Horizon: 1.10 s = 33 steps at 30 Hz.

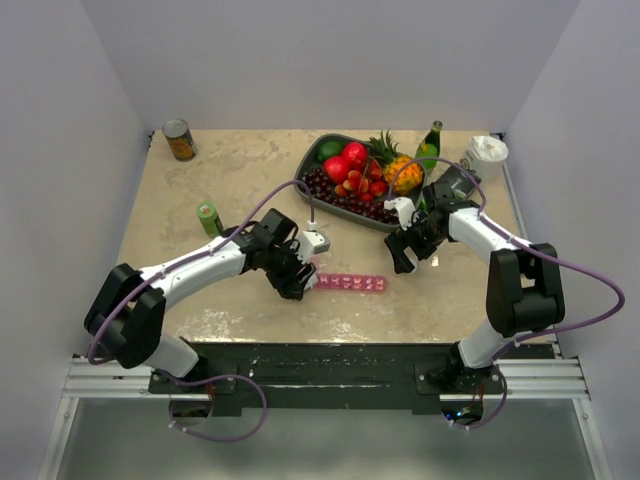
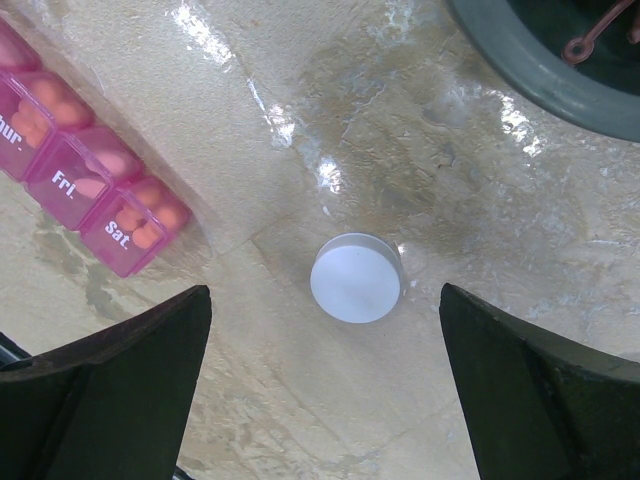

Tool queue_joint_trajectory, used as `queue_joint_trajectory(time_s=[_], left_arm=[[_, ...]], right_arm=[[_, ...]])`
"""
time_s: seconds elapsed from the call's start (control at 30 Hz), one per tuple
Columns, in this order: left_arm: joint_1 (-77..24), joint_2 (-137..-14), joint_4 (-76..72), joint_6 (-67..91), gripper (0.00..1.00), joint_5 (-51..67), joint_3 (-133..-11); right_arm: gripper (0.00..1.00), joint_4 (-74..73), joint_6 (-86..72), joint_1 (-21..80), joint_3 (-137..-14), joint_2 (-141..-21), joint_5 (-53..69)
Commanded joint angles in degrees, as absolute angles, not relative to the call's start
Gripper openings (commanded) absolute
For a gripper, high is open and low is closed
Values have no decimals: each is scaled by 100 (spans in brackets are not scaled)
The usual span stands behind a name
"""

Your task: Sort the pills into containers

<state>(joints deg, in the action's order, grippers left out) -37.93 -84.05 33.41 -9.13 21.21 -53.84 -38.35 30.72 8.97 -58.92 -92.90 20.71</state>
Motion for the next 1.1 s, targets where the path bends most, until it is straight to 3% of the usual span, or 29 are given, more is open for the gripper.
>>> queue_joint_trajectory(time_s=[0.0, 1.07], left_arm=[[-3771, -8516, 3498, -677, 0, 2188, -5616], [-3779, -9202, 4271, -308, 0, 2030, -6284]], right_arm=[[99, -3858, 3155, 888, -5950, -9026, 2250], [99, -3876, 3173, 888, -5941, -9070, 2276]])
